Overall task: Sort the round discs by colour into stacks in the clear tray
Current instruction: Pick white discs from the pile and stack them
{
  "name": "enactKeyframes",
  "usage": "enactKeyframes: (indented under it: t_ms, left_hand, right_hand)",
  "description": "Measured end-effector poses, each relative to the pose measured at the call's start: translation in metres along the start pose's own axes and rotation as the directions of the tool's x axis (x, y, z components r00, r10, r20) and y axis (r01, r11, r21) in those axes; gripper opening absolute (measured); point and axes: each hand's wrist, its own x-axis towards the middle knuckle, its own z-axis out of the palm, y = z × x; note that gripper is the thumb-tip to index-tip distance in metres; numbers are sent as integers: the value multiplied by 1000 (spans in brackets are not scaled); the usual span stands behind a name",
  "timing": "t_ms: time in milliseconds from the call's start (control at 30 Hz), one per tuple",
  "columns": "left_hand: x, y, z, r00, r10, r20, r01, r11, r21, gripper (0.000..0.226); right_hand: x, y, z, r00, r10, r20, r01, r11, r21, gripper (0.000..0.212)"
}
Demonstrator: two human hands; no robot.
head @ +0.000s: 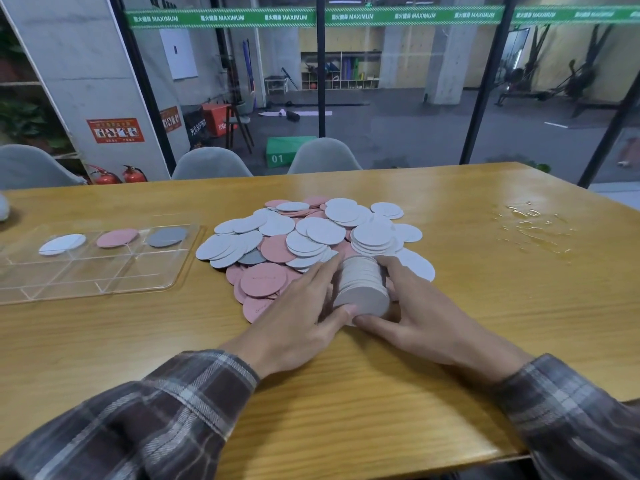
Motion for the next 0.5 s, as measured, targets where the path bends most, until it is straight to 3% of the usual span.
enactKeyframes:
  t_ms: [133,267,367,500]
  left_hand:
    - [-5,-1,3,1000,8,19,-9,997,79,95]
    - [-5,5,9,1000,7,17,-9,994,106,88]
    - [-5,5,8,1000,16,12,-17,994,106,81]
    - [-3,3,-1,1000,-1,2,1,998,-66,64]
  right_hand:
    - [-2,3,2,999,-21,46,24,997,-72,105]
    - [0,5,7,997,-52,59,60,988,-145,110]
    - [-2,1,5,997,-55,47,62,985,-164,101]
    - [-3,-6,-4,997,-31,68,33,999,-20,59]
